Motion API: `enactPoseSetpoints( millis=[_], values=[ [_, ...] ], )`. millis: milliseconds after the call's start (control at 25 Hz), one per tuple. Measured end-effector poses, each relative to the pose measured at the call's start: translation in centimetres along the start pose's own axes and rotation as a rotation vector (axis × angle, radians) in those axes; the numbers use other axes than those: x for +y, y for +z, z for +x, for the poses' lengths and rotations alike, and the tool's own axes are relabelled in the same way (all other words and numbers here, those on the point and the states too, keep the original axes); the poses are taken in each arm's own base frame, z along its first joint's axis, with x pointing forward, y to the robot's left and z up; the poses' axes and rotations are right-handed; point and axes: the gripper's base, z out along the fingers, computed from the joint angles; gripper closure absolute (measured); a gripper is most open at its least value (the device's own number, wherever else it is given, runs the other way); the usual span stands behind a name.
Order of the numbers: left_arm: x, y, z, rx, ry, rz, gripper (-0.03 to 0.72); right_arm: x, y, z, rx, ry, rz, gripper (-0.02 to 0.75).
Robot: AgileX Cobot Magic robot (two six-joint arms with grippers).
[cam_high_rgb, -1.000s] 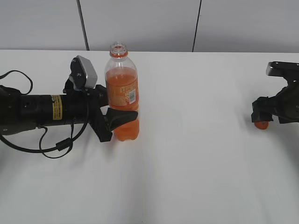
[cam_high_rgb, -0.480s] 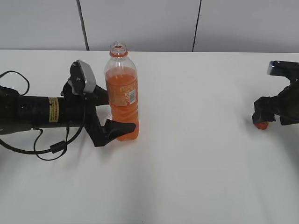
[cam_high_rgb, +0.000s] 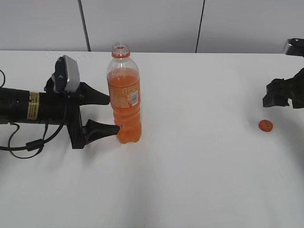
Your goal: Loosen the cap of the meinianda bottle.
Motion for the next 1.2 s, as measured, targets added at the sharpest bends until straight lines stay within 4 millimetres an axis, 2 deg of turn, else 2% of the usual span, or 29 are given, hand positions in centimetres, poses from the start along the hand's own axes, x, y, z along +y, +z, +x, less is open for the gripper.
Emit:
enactPoseSetpoints(
  millis=[440, 800, 1000, 1200],
  values=[
    [0.2, -2.3, 2.4, 0.133, -0.043, 0.097, 0.098, 0.2, -2.3, -0.8, -0.063, -0.01, 0.0, 0.15],
    [1.0, -4.6, 3.4, 0.185, -0.16, 0.08, 0.099, 0.4, -4.2, -1.2, -0.105, -0.017, -0.002, 0.15],
    [1.5, -6.2, 1.4, 0.173, -0.118, 0.022, 0.101, 0.6, -6.1, -1.6, -0.164, -0.031, 0.001, 0.15],
    [2.6, -8.5, -1.5, 0.243, -0.01, -0.18, 0.131, 0.6, -8.3, -2.0, -0.226, -0.089, 0.028, 0.15]
  ],
)
